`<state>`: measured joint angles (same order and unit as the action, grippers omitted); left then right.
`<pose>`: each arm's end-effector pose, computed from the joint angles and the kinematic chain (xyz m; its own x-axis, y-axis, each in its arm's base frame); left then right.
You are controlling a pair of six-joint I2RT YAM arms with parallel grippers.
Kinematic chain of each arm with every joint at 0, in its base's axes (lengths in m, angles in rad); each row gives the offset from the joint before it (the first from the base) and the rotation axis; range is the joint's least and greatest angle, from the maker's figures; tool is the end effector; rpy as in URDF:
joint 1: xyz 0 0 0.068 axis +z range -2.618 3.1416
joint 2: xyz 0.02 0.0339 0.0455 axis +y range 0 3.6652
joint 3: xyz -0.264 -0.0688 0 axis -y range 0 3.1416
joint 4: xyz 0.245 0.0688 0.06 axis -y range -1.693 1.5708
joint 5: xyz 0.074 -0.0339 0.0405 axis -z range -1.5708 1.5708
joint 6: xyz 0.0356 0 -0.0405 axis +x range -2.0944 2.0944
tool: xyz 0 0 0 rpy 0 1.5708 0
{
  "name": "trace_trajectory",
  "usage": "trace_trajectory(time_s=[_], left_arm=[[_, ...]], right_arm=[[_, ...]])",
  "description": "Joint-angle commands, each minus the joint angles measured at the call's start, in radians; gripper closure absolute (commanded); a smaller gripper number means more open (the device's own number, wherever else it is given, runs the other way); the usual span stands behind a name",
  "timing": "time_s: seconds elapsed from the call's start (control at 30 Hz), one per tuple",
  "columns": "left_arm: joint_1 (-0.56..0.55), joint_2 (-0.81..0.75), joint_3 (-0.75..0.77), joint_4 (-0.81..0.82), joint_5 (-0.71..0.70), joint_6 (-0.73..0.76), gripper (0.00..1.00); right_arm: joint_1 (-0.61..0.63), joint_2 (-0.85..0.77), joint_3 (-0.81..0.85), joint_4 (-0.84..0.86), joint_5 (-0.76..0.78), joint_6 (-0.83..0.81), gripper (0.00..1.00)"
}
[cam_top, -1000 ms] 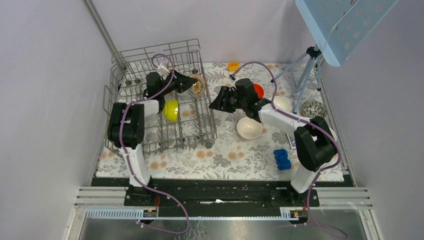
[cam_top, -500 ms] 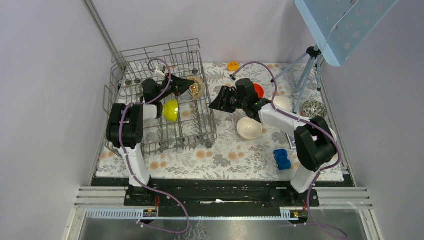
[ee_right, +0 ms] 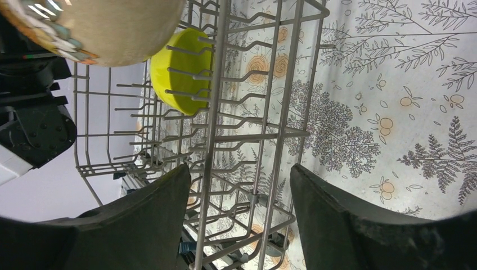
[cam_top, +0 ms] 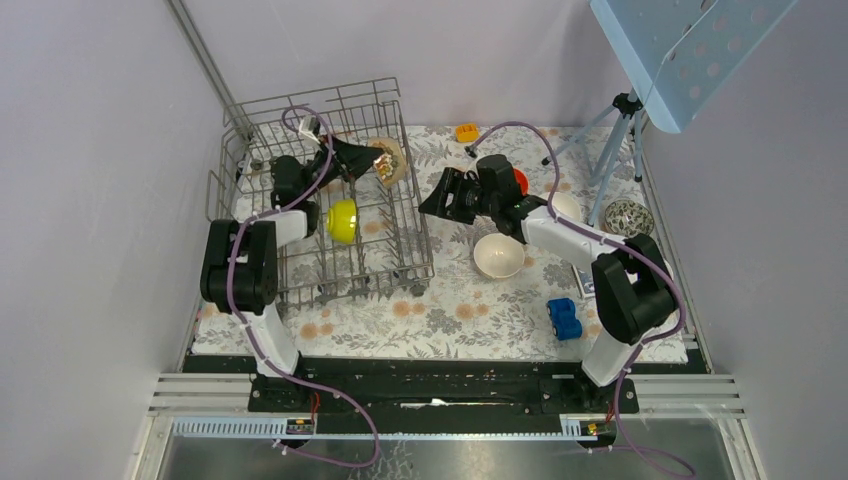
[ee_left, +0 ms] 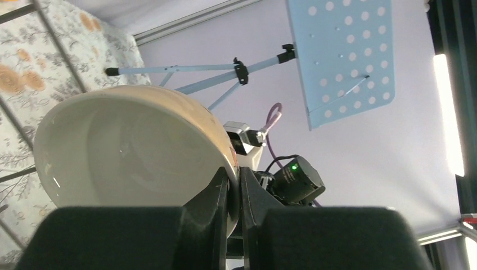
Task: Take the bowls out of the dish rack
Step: Pick up the bowl from the dish rack, then place the bowl with the bowl.
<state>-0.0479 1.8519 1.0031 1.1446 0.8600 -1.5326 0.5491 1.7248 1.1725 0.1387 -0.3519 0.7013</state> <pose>0.3914 -0.0458 0.2513 -0.7437 -0.6171 -0.2573 0.3198 0.0096 -0.9474 0.3339 0.2187 0.2537 -0.7517 0.2501 -0.6102 -0.3588 0.6212 0.6966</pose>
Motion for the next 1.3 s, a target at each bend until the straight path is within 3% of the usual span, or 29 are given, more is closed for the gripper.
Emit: trace_trajectory(time_s=[0.0,0.23,0.43,0.5,0.6,0.73,0.83,0.93,1.1,1.27], left_arm=[[0.006,-0.126,0.009,0.124,-0.016,-0.021,1.0],[0.004,-0.265,-0.004,0.041,-0.028,0.007,1.0],[-0.019,-0.443,-0.021,-0.115,-0.04,0.102,1.0],[-0.049,-0.516,-0.024,-0.229,-0.045,0.174,1.0],[-0.109,-0.64,-0.008,-0.496,-0.074,0.394,1.0],[-0.26,-0.802,0.059,-0.912,-0.202,0.739,1.0],[-0.38,-0.889,0.098,-1.123,-0.281,0.906,1.0],[-0.479,-0.96,0.114,-1.282,-0.349,1.013,1.0],[-0.55,-1.024,0.113,-1.508,-0.39,1.162,1.0],[-0.642,-1.069,0.112,-1.597,-0.468,1.213,1.0]], right_arm=[[-0.009,-0.091,0.001,-0.018,-0.009,-0.037,0.25],[-0.009,-0.247,-0.019,-0.064,0.029,-0.077,0.18],[-0.007,-0.417,-0.07,-0.19,0.11,-0.016,0.07],[-0.006,-0.478,-0.083,-0.235,0.117,0.005,0.01],[-0.006,-0.588,-0.118,-0.269,0.092,0.002,0.0],[-0.018,-0.728,-0.198,-0.32,0.118,0.004,0.0],[-0.031,-0.84,-0.278,-0.316,0.116,-0.005,0.0],[-0.032,-0.958,-0.339,-0.305,0.057,-0.034,0.0],[-0.032,-1.076,-0.325,-0.496,0.044,-0.097,0.0],[-0.031,-1.142,-0.294,-0.641,0.059,-0.143,0.0]])
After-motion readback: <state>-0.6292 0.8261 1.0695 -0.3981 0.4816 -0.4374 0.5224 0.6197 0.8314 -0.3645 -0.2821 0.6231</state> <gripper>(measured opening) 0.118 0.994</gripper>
